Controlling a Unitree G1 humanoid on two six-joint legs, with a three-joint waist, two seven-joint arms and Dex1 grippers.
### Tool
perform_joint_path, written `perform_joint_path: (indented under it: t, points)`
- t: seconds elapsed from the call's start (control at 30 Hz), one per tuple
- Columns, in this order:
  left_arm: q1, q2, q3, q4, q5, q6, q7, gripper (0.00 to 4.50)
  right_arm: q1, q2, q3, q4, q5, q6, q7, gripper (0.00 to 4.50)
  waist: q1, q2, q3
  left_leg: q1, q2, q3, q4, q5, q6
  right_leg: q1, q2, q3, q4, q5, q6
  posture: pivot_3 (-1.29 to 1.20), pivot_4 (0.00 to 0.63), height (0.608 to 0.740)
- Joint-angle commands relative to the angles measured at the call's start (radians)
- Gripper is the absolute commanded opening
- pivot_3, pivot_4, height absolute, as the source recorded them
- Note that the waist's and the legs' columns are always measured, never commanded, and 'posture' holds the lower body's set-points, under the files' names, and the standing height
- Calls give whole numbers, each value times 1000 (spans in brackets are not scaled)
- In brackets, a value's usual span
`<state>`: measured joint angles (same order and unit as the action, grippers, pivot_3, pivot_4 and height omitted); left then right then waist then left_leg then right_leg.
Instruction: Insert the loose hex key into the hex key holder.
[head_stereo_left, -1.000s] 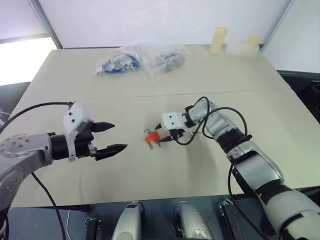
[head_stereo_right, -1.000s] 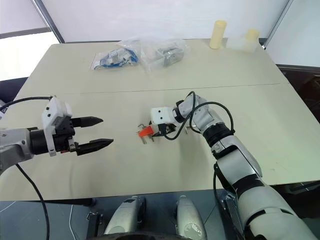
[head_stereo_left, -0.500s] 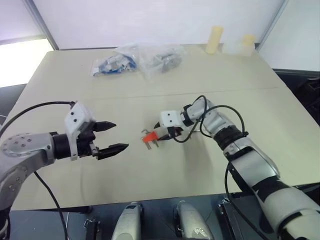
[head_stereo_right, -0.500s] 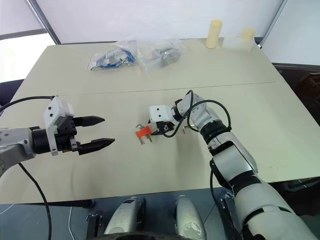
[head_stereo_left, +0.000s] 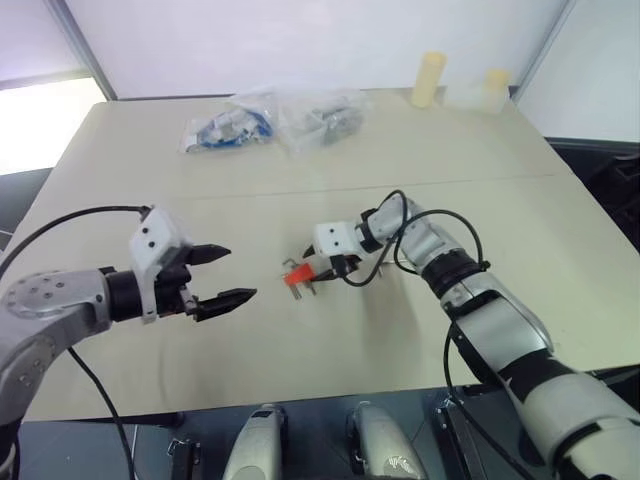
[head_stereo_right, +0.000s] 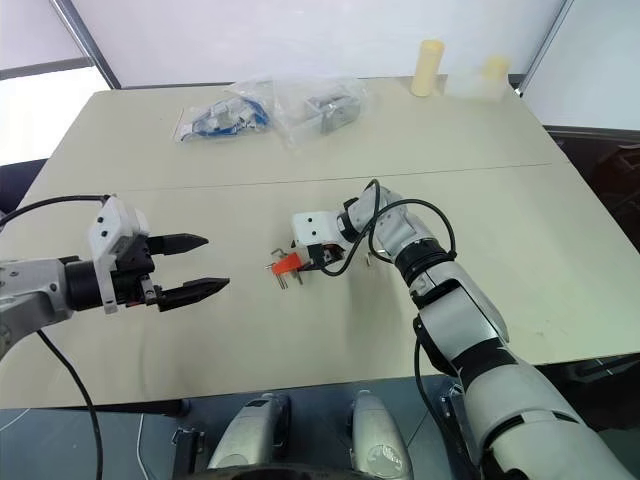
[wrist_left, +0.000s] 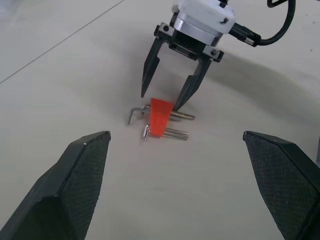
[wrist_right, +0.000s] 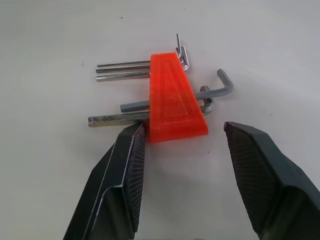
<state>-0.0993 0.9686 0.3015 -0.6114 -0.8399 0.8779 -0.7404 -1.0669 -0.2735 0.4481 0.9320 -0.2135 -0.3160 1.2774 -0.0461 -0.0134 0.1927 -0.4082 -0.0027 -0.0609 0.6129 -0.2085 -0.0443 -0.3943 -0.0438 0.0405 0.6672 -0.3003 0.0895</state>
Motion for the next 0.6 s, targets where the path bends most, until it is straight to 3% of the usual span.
perform_joint_path:
  t: [0.03,0.07,0.33,0.5,0.6]
  points:
    - [9,-8,26,-30,5,-24,5,4500,-3,13,5,9,-13,-20,0,1253,0,0,0,0,0,0,0,0,0,0,0,0,0,0,0,0,150,740]
    - [14,-9,27,-31,7,-27,5,4500,-2,13,5,9,-14,-21,0,1026,0,0,0,0,0,0,0,0,0,0,0,0,0,0,0,0,150,740]
    - [15,-19,13,-23,20,-44,8,4500,21,-13,-4,-37,-32,-65,-55,1035,1,0,0,0,0,0,0,0,0,0,0,0,0,0,0,0,150,740]
    - [5,-32,-2,-14,31,-51,4,4500,61,-62,-36,-165,-52,-122,-198,1035,2,0,0,0,0,0,0,0,0,0,0,0,1,0,0,0,150,740]
    - [-7,-42,-25,11,43,-70,-10,4500,112,-108,-88,-300,-116,-192,-431,1035,6,0,0,0,0,0,0,0,0,0,-1,0,0,0,0,0,150,740]
